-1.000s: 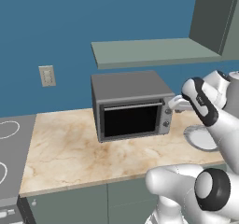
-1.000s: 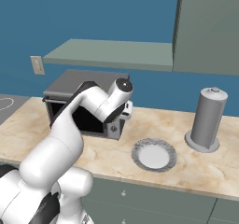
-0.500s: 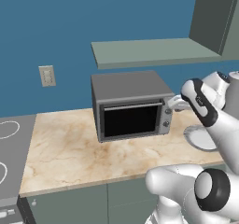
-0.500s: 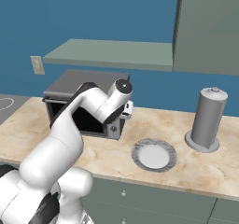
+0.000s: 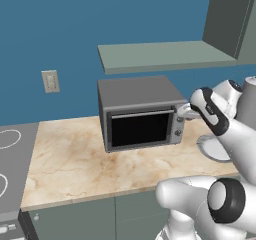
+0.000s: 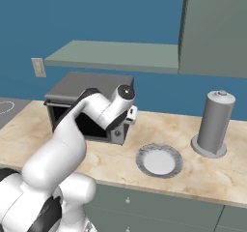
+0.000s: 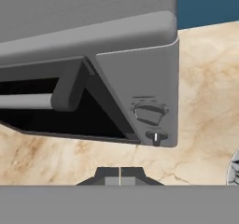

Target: Pull the toaster oven rack outwards. Pick up the baguette from the plate and place it on the toaster oven rack. Close the toaster oven door fully and set the temperature to the lowest setting.

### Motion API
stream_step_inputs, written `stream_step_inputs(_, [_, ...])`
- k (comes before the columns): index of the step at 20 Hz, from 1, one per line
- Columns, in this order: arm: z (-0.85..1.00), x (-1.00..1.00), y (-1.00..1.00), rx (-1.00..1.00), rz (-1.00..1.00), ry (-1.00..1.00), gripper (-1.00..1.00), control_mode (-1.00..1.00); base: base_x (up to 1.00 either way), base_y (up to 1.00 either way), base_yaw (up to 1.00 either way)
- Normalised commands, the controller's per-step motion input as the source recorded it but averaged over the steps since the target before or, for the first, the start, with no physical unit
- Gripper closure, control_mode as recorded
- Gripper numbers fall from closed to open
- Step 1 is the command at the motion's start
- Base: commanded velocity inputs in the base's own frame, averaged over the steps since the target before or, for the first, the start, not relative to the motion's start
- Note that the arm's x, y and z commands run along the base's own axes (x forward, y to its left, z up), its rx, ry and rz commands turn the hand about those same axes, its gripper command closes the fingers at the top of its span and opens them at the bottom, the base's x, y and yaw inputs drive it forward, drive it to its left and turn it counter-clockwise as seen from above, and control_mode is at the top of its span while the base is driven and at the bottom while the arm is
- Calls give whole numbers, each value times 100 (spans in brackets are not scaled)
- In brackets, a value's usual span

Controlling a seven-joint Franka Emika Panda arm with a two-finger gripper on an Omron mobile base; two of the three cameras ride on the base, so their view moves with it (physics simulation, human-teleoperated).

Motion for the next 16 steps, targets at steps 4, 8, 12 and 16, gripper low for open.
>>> stream_step_inputs(4, [-11,18,-2,0,-4,0,100,-100,0,0,0])
stream_step_inputs(8, [-4,22,-5,0,-5,0,100,-100,0,0,0])
stream_step_inputs(12, [0,20,-7,0,-5,0,100,-100,0,0,0])
stream_step_inputs(16, [0,7,-11,0,-4,0,100,-100,0,0,0])
